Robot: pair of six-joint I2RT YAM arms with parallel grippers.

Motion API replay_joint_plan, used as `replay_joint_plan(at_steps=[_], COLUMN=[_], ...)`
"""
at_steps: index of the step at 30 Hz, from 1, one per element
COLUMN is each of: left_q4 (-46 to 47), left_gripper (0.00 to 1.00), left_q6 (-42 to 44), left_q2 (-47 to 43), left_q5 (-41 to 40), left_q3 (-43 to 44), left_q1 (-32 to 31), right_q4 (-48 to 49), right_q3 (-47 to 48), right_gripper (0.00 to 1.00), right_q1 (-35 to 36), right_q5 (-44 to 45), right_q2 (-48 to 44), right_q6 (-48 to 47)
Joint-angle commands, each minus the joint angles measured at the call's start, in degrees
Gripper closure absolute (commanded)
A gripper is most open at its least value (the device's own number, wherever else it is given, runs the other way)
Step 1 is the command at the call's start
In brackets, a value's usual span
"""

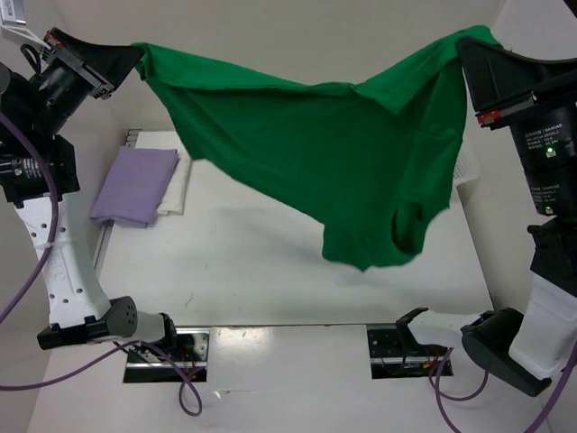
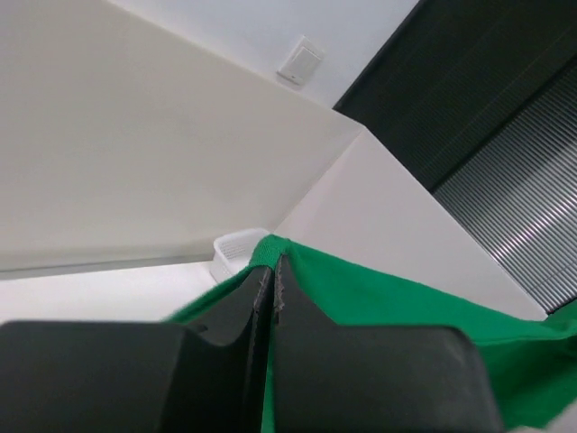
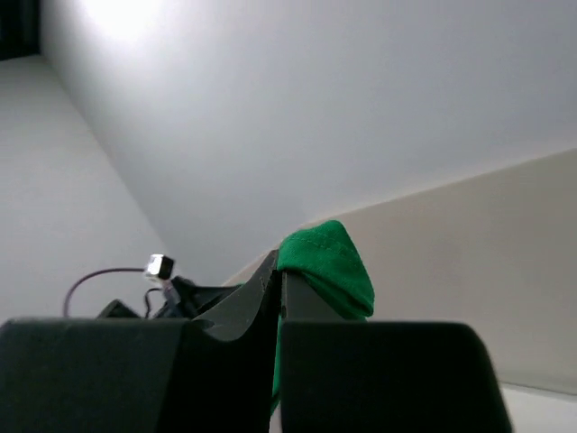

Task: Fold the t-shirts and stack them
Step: Flatten out the tshirt

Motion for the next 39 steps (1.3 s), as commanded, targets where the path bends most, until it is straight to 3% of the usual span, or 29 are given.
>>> replay_joint_plan(at_steps=[1,6,10,12,14,16,17,18,19,20,22,23,26,27,29,30,31,32,33,35,36,39], left_q4=[-2.79,1.08,5.82,7.06,9.00,8.21,6.90,5.76,5.74,4.70,3.55,4.07,4.07,4.68,7.22,8.37,9.16,9.17,9.69,8.74,7.86,6.02], left_gripper=[0.98,0.98,0.98,0.98,0.96,0.94,0.93,0.88,0.83,0.75,0.52,0.34,0.19,0.18,0.18,0.18,0.21,0.26,0.35,0.44,0.46,0.48], left_q6=[2.93,2.93,3.54,4.77,4.77,5.30,5.82,5.83,4.96,4.95,4.95,4.95,6.52,7.14,7.76,7.76,7.76,8.37,8.38,8.38,8.90,8.91], left_q2=[2.01,4.91,8.59,14.54,20.44,30.89,34.15,39.75,41.89,44.44,44.46,42.46,37.20,35.26,27.88,25.07,18.95,15.84,10.42,5.81,3.97,-2.71], left_q5=[-1.69,-2.30,-6.59,-7.31,-8.02,-8.02,-9.32,-8.73,-7.50,-7.49,-10.11,-12.21,-14.52,-15.04,-15.74,-16.80,-18.11,-21.08,-22.07,-23.22,-23.74,-23.75], left_q3=[-1.30,-14.71,-24.93,-30.83,-31.98,-27.35,-24.11,-17.46,-14.52,-11.80,-7.39,-7.38,-9.47,-11.75,-22.94,-28.07,-33.16,-38.17,-48.06,-56.38,-59.90,-70.90], left_q1=[0.07,0.07,-1.51,-3.09,-3.62,-5.11,-5.64,-6.26,-6.26,-6.78,-6.79,-6.79,-6.26,-5.74,-5.73,-5.73,-5.73,-5.73,-5.12,-4.16,-3.37,-0.91], right_q4=[-0.40,6.98,10.59,11.12,8.85,3.76,1.13,-4.12,-2.86,-0.50,-0.56,-1.43,-6.00,-7.06,-6.20,-3.58,2.45,5.03,7.24,11.03,11.04,9.11], right_q3=[-2.45,-13.87,-20.38,-20.48,-13.59,-5.41,6.39,13.03,16.40,12.61,13.61,13.62,12.14,8.04,-0.91,-14.97,-22.42,-29.63,-43.28,-54.79,-63.98,-78.10], right_gripper=[1.00,0.99,0.99,0.99,0.99,0.99,0.98,0.96,0.85,0.73,0.49,0.38,0.31,0.31,0.46,0.54,0.72,0.82,0.89,0.99,0.99,0.98], right_q1=[0.97,-0.69,-10.00,-13.08,-14.41,-15.81,-16.34,-16.95,-17.48,-18.18,-19.42,-20.03,-20.04,-20.04,-20.04,-19.34,-18.64,-18.63,-18.63,-18.63,-18.63,-18.63], right_q5=[8.15,13.18,0.31,-1.67,-3.96,-3.96,-4.83,-4.84,-4.32,-5.88,-8.08,-8.62,-9.23,-10.02,-11.95,-11.96,-11.96,-12.48,-13.01,-13.02,-13.02,-11.97], right_q2=[5.62,11.16,20.64,29.22,36.36,48.13,52.35,60.49,61.78,60.93,60.92,60.92,57.50,54.88,50.14,42.54,38.46,34.42,26.81,20.43,17.70,8.82], right_q6=[-4.77,-8.56,-4.35,-3.81,-3.11,-1.71,-1.70,-1.18,0.22,1.36,2.25,1.47,-0.20,-0.21,0.49,1.11,3.64,5.40,7.16,9.45,10.16,10.95])
